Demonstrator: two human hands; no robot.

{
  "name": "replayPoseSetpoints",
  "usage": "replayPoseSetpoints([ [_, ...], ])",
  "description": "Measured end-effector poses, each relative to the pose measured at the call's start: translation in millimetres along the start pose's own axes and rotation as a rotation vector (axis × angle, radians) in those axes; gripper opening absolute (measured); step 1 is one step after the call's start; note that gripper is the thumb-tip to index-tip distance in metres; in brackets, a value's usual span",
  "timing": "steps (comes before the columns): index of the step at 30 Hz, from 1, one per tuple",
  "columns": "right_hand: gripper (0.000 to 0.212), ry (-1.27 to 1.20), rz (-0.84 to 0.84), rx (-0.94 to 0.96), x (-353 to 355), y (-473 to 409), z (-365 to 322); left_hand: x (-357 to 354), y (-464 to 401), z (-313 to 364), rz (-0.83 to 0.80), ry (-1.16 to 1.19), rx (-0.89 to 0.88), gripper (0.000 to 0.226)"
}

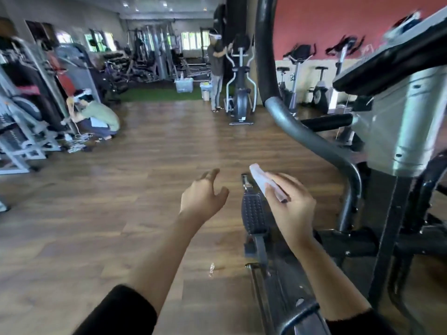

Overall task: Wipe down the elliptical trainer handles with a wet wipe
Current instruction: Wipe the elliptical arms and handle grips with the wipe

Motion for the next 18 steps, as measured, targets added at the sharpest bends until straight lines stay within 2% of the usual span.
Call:
replayPoseSetpoints([
  [4,0.023,0.028,0.179,0.088,-1,-86,-8,35,-61,48,0.083,0.076,-0.141,0.057],
  [9,0.023,0.09,0.286,0.089,-22,-159,-4,56,-122,84,0.178,0.174,-0.322,0.052],
  [14,0.026,0.127,0.191,-0.07,-52,-189,5,56,-163,97,0.21,0.217,-0.401,0.05],
  [18,0.014,0.122,0.07,-0.175,-61,-195,17,49,-182,102,0.19,0.264,-0.449,0.051],
])
Point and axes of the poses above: each hand's wrist, its own y-axis away from the middle knuckle, its own x-axis out of the back of the hand, z = x × y, the point moved 2 cm from there along -y, towards the middle knuckle, and after that the axes turned 8 degrees about z, right-handed, at the moved point
